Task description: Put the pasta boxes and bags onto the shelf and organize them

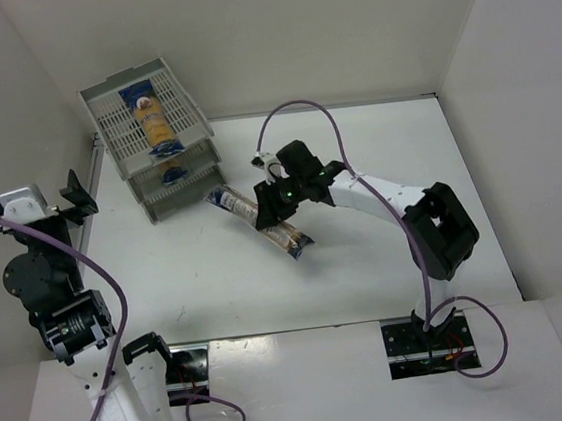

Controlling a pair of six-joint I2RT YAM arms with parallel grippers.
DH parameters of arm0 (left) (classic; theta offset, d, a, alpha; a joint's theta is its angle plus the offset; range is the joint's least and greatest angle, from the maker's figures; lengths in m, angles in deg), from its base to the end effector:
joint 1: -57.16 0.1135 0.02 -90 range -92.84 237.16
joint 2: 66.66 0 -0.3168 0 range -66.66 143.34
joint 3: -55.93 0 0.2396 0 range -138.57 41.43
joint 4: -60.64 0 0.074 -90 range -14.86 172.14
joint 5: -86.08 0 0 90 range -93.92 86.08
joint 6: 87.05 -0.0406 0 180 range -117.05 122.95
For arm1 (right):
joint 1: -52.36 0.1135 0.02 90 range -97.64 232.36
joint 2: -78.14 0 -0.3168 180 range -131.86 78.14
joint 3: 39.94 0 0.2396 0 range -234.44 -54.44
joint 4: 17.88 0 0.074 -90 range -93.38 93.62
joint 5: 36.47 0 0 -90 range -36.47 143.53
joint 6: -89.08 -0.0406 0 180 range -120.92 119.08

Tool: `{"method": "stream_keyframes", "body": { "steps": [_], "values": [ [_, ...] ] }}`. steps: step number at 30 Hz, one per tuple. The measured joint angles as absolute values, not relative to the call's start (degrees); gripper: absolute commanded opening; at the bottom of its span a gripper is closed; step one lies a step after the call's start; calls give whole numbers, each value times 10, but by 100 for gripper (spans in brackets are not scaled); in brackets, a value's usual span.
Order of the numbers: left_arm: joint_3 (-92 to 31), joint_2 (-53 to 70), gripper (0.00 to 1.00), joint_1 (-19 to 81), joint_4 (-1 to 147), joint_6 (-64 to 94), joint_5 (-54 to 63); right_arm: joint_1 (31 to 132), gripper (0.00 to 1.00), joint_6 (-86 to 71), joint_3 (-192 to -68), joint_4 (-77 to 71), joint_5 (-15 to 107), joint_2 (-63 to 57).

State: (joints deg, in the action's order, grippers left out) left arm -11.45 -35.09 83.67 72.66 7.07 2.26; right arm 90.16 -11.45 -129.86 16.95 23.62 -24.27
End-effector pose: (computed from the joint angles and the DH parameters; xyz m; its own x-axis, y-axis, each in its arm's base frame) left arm 0.0458 0.0180 0.4657 0.3856 0.1125 -0.9158 -0.3288 0.9441 -0.0224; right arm 0.3005 0.2587 0.2908 -0.7170 -0.3557 -0.5995 -0.6788 0.5520 0.4843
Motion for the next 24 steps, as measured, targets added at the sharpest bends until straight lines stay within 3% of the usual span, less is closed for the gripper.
{"method": "stream_keyframes", "body": {
  "steps": [12, 24],
  "values": [
    [-132, -376, 100, 845, 750, 109, 15, 994, 0, -166, -1351, 113, 288, -320],
    [-133, -380, 100, 851, 750, 108, 6, 1008, 0, -177, -1562, 130, 406, -478]
  ]
}}
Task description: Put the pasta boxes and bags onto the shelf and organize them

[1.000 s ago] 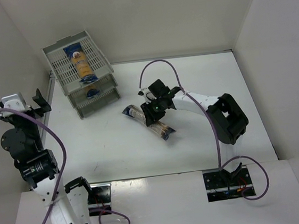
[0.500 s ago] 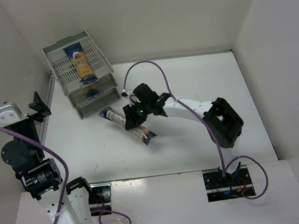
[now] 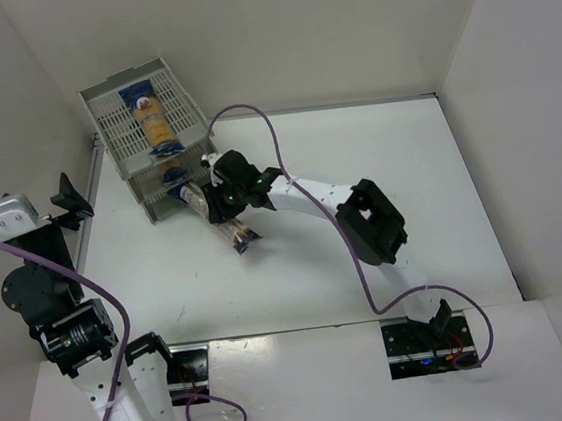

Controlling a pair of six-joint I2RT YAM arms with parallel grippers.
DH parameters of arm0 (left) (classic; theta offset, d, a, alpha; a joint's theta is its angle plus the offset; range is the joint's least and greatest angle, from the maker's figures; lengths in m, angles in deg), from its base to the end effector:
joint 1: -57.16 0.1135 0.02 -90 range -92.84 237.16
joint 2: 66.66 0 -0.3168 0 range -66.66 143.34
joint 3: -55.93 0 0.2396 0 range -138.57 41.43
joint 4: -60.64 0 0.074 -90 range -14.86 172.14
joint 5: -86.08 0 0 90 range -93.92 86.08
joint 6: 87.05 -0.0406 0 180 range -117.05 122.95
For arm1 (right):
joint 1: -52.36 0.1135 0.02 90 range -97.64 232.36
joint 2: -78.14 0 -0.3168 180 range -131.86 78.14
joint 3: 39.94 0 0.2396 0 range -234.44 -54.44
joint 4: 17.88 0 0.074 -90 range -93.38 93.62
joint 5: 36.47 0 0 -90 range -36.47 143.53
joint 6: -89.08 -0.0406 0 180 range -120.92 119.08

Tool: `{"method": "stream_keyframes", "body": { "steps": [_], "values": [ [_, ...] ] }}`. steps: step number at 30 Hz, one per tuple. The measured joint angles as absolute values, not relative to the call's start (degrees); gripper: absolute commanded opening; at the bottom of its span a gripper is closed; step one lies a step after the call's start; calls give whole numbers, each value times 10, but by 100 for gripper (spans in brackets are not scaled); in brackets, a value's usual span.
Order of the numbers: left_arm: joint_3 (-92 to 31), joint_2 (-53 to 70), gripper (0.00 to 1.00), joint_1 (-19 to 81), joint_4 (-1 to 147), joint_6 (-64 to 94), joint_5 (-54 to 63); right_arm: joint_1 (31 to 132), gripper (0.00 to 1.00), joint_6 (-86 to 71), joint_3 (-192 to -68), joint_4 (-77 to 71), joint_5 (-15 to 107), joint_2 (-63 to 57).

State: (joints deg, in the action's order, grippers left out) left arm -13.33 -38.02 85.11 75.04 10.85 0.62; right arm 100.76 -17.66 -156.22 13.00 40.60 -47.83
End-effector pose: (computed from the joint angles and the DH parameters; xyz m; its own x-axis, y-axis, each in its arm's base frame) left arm 0.0249 0.0096 0.4719 0.4422 0.0795 -0.8934 -0.3470 0.9337 -0.0887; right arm 0.3441 0.4013 0.2557 -0.6559 -0.3160 -0.6855 -0.6816 0.6380 0.3582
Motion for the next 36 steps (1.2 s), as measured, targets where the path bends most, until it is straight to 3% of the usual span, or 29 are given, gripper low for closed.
{"method": "stream_keyframes", "body": {
  "steps": [15, 18, 19, 20, 22, 25, 29, 30, 32, 36],
  "values": [
    [-133, -357, 100, 852, 733, 94, 2, 1038, 1, -215, -1829, 176, 551, -677],
    [-133, -357, 100, 852, 732, 89, 1, 1047, 43, -227, -1845, 175, 573, -684],
    [-133, -357, 100, 852, 730, 89, 0, 1049, 78, -231, -1846, 175, 578, -685],
    [-133, -356, 100, 852, 729, 89, -1, 1051, 89, -237, -1846, 176, 580, -685],
    [-133, -355, 100, 852, 726, 89, -2, 1054, 100, -237, -1847, 169, 581, -685],
    [-133, -353, 100, 852, 721, 89, -3, 1054, 100, -226, -1849, 165, 575, -685],
    [-133, -354, 100, 852, 722, 88, -3, 1054, 64, -179, -1827, 170, 554, -666],
    [-133, -354, 100, 852, 722, 87, -5, 1053, 32, -157, -1802, 172, 541, -646],
    [-133, -357, 100, 852, 727, 86, -7, 1052, 3, -109, -1746, 179, 512, -599],
    [-133, -366, 100, 852, 739, 76, -11, 1051, 0, 0, -1631, 195, 452, -487]
  ]
}}
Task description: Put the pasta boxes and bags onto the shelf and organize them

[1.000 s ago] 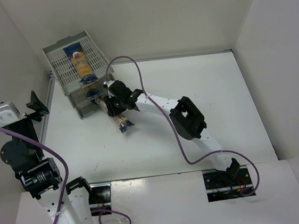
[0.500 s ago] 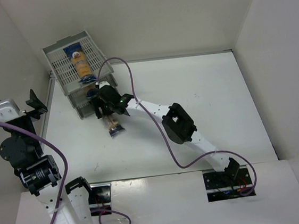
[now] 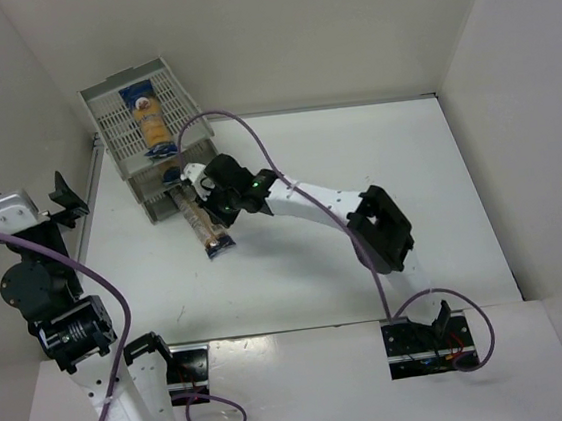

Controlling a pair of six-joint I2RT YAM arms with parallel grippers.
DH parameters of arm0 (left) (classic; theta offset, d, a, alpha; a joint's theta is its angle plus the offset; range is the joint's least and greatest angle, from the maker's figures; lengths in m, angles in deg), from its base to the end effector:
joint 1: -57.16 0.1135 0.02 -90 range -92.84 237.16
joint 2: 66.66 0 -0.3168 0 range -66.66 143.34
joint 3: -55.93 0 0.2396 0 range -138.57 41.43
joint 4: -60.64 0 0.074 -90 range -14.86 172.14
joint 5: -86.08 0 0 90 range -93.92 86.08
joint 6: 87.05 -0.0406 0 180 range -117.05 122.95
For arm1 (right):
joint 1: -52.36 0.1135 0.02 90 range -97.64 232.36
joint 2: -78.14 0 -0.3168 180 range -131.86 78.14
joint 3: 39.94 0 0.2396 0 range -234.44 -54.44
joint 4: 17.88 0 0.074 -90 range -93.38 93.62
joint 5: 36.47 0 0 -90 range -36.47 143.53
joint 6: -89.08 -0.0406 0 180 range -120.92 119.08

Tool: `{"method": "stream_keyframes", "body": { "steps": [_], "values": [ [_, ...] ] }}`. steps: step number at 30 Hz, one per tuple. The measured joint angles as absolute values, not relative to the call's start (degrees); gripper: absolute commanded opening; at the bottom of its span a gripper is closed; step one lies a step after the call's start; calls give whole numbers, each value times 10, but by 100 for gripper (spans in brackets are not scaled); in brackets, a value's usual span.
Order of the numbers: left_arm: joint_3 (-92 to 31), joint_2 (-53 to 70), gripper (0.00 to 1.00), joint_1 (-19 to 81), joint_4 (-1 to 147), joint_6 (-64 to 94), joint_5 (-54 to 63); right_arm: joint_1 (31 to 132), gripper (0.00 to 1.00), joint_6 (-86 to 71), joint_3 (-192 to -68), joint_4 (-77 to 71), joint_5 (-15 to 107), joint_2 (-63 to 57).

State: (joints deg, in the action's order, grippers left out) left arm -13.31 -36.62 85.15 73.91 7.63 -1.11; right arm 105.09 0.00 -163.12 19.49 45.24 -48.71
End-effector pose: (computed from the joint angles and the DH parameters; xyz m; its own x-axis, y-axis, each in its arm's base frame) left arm 0.0314 0.0144 0.4736 0.4199 0.1309 -0.8981 -0.3969 0.9164 -0.0520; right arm 0.3195 0.4295 0.2767 -0.3839 -0.5307 -0.7557 -0.8596 0.5042 0.0825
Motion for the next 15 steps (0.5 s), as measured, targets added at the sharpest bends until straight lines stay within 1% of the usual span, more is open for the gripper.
{"method": "stream_keyframes", "body": {
  "steps": [3, 6, 8, 15],
  "values": [
    [-133, -369, 100, 851, 740, 76, -12, 1051, 0, 98, -1548, 206, 403, -413],
    [-130, -369, 100, 850, 741, 76, -12, 1059, 0, 167, -1482, 209, 386, -379],
    [-127, -369, 100, 848, 743, 76, -13, 1071, 0, 194, -1465, 211, 385, -387],
    [-126, -369, 100, 847, 747, 75, -24, 1099, 0, 241, -1472, 196, 403, -468]
  ]
}}
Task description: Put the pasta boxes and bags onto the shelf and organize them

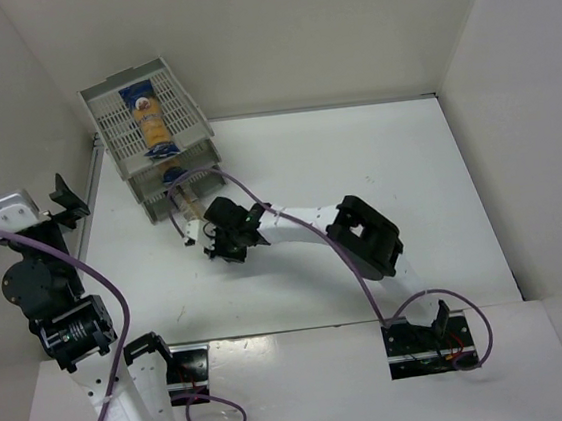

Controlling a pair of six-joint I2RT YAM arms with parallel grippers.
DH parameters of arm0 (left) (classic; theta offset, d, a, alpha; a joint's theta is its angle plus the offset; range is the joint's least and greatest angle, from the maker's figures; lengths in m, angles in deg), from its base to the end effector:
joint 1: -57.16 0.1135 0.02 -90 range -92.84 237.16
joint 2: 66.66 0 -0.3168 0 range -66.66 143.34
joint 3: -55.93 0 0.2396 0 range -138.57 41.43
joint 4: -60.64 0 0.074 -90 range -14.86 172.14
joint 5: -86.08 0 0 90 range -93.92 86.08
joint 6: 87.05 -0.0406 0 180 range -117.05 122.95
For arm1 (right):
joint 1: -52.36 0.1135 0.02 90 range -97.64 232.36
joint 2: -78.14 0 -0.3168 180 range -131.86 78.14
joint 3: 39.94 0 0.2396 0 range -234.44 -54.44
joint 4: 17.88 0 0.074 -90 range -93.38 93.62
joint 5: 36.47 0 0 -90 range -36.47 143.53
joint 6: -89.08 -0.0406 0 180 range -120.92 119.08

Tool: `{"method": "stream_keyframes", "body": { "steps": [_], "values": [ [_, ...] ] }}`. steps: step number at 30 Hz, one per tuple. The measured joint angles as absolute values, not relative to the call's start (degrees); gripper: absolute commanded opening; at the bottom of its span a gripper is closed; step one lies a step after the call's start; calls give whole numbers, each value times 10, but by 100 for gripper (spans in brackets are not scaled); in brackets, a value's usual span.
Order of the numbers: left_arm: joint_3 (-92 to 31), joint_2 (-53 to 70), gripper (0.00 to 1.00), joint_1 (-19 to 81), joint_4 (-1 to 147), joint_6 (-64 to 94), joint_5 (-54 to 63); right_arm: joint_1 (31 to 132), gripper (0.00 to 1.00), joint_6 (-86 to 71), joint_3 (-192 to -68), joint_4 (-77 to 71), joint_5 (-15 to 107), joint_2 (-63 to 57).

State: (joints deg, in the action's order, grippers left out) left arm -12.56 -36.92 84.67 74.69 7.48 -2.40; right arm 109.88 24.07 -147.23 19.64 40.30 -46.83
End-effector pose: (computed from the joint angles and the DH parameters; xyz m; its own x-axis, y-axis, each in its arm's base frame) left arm 0.0323 0.0156 0.4685 0.4042 0.1215 -0.9065 -0.4097 0.9102 -0.0607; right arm 0.2578 0.4223 0.2071 -0.0231 -0.8021 -0.5967 -0.9942 0.0813 -0.0708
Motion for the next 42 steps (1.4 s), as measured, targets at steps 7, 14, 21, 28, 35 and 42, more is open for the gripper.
{"method": "stream_keyframes", "body": {
  "steps": [7, 14, 21, 28, 35, 42],
  "values": [
    [-125, -368, 100, 846, 745, 58, -42, 1099, 0, 228, -1516, 125, 488, -517],
    [-113, -350, 100, 848, 727, 42, -55, 1091, 0, 169, -1641, 45, 578, -616],
    [-111, -336, 100, 859, 715, 27, -60, 1084, 0, 120, -1725, -39, 640, -676],
    [-111, -336, 100, 863, 708, 27, -66, 1085, 0, 107, -1717, -92, 643, -676],
    [-111, -339, 100, 863, 709, 17, -67, 1088, 0, 109, -1717, -104, 643, -676],
    [-111, -356, 100, 863, 709, 19, -68, 1092, 0, 120, -1645, -68, 611, -627]
  ]
}}
